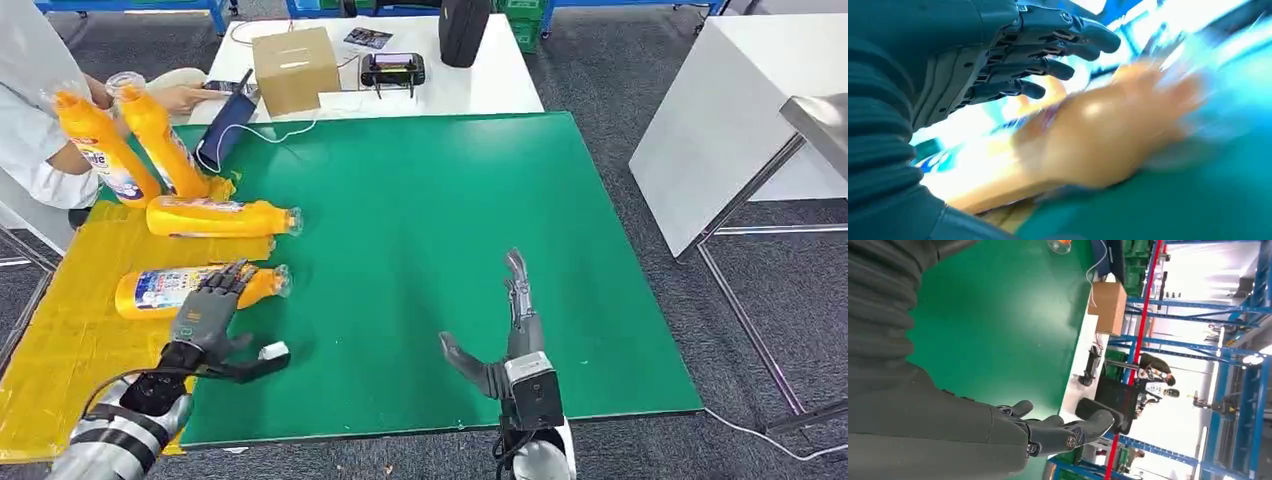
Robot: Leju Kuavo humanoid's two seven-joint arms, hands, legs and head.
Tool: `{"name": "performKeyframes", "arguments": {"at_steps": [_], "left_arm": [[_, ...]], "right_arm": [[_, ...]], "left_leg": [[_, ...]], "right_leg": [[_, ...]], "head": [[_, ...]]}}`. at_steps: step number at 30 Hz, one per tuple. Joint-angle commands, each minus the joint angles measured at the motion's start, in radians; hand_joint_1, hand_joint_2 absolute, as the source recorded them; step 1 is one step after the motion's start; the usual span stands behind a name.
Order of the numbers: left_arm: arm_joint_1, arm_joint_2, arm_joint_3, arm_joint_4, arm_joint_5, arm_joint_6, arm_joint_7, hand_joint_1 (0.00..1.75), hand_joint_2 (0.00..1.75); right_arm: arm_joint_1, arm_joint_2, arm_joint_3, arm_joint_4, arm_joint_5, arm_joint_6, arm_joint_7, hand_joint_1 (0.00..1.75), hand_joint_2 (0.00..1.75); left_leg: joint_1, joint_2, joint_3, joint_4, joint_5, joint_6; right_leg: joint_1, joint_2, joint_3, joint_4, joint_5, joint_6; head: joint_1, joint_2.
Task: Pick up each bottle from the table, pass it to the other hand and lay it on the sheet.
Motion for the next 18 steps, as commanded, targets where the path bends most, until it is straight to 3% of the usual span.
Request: {"name": "performKeyframes", "arguments": {"at_steps": [1, 2, 3, 4, 5, 7, 10, 11, 15, 18], "left_arm": [[0.367, -0.377, 0.447, -0.704, 0.385, 0.13, -0.638, 0.0, 1.75], [0.405, -0.425, 0.46, -0.72, 0.493, 0.13, -0.747, 0.0, 1.75], [0.429, -0.427, 0.43, -0.745, 0.541, 0.13, -0.753, 0.0, 1.75], [0.469, -0.422, 0.386, -0.796, 0.61, 0.13, -0.753, 0.0, 1.75], [0.552, -0.382, 0.241, -0.892, 0.902, 0.13, -0.753, 0.0, 1.75], [0.669, -0.362, 0.161, -0.979, 1.039, 0.13, -0.709, 0.0, 1.75], [0.689, -0.33, 0.168, -0.978, 1.12, 0.13, -0.708, 0.0, 1.75], [0.682, -0.328, 0.175, -0.966, 1.154, 0.123, -0.706, 0.0, 1.75], [0.688, -0.354, 0.24, -0.922, 1.303, 0.001, -0.709, 0.0, 1.75], [0.674, -0.359, 0.226, -0.887, 1.27, -0.043, -0.703, 0.0, 1.75]], "right_arm": [[0.058, -0.1, 0.052, -0.044, -0.011, -0.058, -0.017, 0.0, 1.75], [0.077, -0.114, 0.057, -0.063, -0.009, -0.069, -0.017, 0.0, 1.75], [0.089, -0.121, 0.06, -0.073, -0.008, -0.075, -0.016, 0.0, 1.75], [0.106, -0.136, 0.067, -0.086, -0.003, -0.085, -0.009, 0.0, 1.75], [0.152, -0.155, 0.073, -0.112, -0.048, -0.074, 0.034, 0.0, 1.75], [0.219, -0.176, 0.084, -0.149, -0.058, -0.117, 0.018, 0.0, 1.75], [0.237, -0.179, 0.094, -0.165, -0.053, -0.157, 0.015, 0.0, 1.75], [0.233, -0.177, 0.095, -0.163, -0.054, -0.164, 0.015, 0.0, 1.75], [0.237, -0.179, 0.101, -0.174, -0.043, -0.211, 0.019, 0.0, 1.75], [0.236, -0.178, 0.106, -0.186, -0.033, -0.219, 0.012, 0.0, 1.75]], "left_leg": [[0.001, -0.004, -0.003, 0.002, -0.003, 0.001], [0.0, -0.002, -0.006, 0.002, -0.003, 0.001], [0.0, -0.004, -0.005, 0.002, -0.005, 0.001], [-0.003, -0.001, -0.007, 0.001, -0.004, 0.001], [-0.003, -0.001, -0.007, 0.002, -0.005, 0.002], [-0.003, 0.004, -0.006, 0.002, -0.011, 0.004], [-0.004, 0.006, -0.004, 0.002, -0.016, 0.002], [-0.004, 0.004, -0.007, 0.002, -0.013, 0.002], [-0.005, 0.005, -0.009, 0.001, -0.012, 0.003], [-0.003, 0.004, -0.007, 0.001, -0.014, 0.002]], "right_leg": [[0.0, 0.007, -0.002, 0.0, -0.002, 0.0], [0.0, 0.005, -0.006, 0.0, -0.002, 0.001], [-0.001, 0.006, -0.003, -0.002, -0.003, 0.001], [-0.002, 0.006, -0.007, -0.002, -0.002, 0.001], [-0.003, 0.008, -0.007, -0.001, -0.003, 0.001], [-0.003, 0.014, -0.005, -0.002, -0.005, 0.001], [-0.002, 0.018, -0.006, -0.001, -0.006, 0.0], [-0.002, 0.013, -0.008, -0.001, -0.006, 0.003], [-0.002, 0.012, -0.01, -0.001, -0.007, 0.005], [-0.002, 0.014, -0.007, -0.002, -0.007, 0.004]], "head": [[-0.001, 0.0], [0.0, 0.0], [-0.001, 0.0], [0.0, 0.0], [0.0, 0.0], [0.001, 0.0], [-0.001, 0.0], [0.0, 0.0], [0.0, 0.0], [0.0, 0.0]]}}
